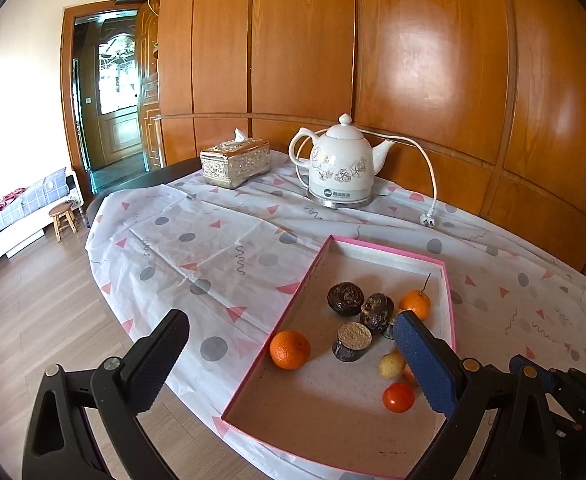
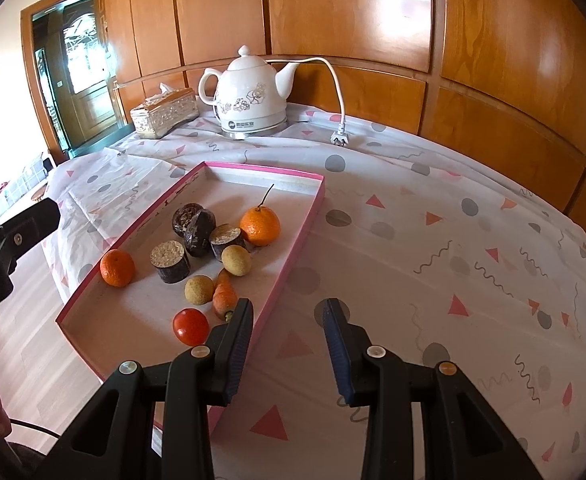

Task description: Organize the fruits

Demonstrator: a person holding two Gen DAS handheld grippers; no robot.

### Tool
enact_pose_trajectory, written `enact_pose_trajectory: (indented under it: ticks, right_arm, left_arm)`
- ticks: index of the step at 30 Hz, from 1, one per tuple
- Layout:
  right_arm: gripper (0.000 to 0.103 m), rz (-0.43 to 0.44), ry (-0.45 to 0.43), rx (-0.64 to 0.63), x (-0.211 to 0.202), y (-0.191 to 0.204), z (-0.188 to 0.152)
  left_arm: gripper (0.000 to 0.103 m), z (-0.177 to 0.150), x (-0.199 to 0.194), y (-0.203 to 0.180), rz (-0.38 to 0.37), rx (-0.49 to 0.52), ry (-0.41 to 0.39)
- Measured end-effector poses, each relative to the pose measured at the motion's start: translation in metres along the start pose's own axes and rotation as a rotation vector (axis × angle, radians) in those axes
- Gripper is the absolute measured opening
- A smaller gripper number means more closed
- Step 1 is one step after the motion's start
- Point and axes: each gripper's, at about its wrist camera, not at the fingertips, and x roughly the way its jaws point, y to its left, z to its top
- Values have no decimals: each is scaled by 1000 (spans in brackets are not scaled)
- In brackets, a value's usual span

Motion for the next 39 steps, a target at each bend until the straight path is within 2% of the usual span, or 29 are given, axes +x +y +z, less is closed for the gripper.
enact_pose_trajectory:
  ticks: [39]
  right_arm:
    - [37,1,14,-9,1,1,-4]
  left_arm:
    - [103,1,-3,-6,-27,34,0]
